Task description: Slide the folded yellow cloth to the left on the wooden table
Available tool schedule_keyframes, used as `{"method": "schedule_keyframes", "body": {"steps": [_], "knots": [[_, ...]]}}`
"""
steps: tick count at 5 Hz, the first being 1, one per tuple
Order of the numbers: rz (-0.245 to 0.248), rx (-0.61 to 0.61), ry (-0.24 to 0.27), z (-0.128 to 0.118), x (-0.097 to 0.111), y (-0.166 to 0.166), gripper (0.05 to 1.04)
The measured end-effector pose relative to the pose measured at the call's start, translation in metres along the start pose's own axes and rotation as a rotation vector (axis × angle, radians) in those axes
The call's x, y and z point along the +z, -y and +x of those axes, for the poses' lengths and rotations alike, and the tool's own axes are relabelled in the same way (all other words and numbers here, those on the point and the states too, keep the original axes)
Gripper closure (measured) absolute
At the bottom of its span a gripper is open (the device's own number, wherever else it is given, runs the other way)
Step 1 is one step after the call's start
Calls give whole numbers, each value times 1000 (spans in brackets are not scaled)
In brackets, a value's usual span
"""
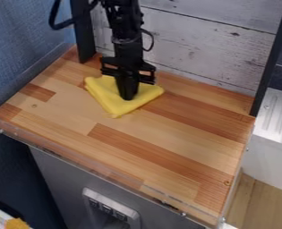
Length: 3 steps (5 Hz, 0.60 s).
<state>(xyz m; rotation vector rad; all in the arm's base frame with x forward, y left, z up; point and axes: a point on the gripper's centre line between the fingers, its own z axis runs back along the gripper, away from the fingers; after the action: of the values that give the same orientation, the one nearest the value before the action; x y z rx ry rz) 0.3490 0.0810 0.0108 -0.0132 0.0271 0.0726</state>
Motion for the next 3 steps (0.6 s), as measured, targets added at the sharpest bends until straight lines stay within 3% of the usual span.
{"method": "schedule_keyframes", "body": {"steps": [1, 2, 3], "knots": [[-2, -18, -26, -2, 6, -11, 840], [-3, -31, -24, -7, 28, -8, 591], [6, -55, 10, -22, 58, 12, 294]]}}
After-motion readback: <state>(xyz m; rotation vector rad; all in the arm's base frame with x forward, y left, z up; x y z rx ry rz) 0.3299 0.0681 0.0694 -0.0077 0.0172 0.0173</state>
